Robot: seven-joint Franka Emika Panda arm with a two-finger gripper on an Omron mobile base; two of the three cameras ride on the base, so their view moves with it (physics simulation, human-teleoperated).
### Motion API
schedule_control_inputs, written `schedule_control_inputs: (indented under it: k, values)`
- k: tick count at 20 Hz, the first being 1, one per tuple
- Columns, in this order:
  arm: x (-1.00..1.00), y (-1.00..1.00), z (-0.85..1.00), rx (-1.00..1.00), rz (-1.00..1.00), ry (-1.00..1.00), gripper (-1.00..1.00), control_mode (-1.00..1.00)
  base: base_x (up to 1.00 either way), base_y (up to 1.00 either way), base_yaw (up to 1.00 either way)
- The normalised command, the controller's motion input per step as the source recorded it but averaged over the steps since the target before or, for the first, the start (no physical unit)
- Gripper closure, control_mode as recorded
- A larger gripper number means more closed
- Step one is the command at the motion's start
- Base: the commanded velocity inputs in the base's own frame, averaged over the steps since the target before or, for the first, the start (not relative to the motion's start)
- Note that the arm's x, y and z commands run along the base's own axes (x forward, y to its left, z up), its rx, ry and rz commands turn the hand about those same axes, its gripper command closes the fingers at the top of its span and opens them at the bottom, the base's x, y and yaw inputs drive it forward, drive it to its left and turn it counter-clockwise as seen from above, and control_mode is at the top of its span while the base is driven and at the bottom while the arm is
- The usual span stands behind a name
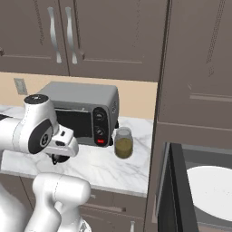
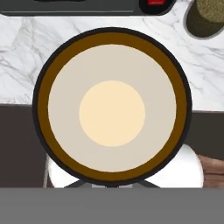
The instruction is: Pick the mug from the counter and place it inside the microwave. Then close the microwave.
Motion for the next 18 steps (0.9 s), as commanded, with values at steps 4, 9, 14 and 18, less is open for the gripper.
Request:
schedule_control_inputs:
  k: [4, 9, 14, 18]
  values:
    - [-0.68, 0.02, 0.35, 0.0, 0.01, -0.07, 1.0, -1.0, 0.0, 0.0, 0.0]
    - [-0.36, 0.0, 0.13, 0.0, 0.01, -0.07, 1.0, -1.0, 0.0, 0.0, 0.0]
    - [0.0, 0.0, 0.0, 0.0, 0.0, 0.0, 1.0, -1.0, 0.0, 0.0, 0.0]
    - [0.0, 0.0, 0.0, 0.0, 0.0, 0.0, 1.0, -1.0, 0.0, 0.0, 0.0]
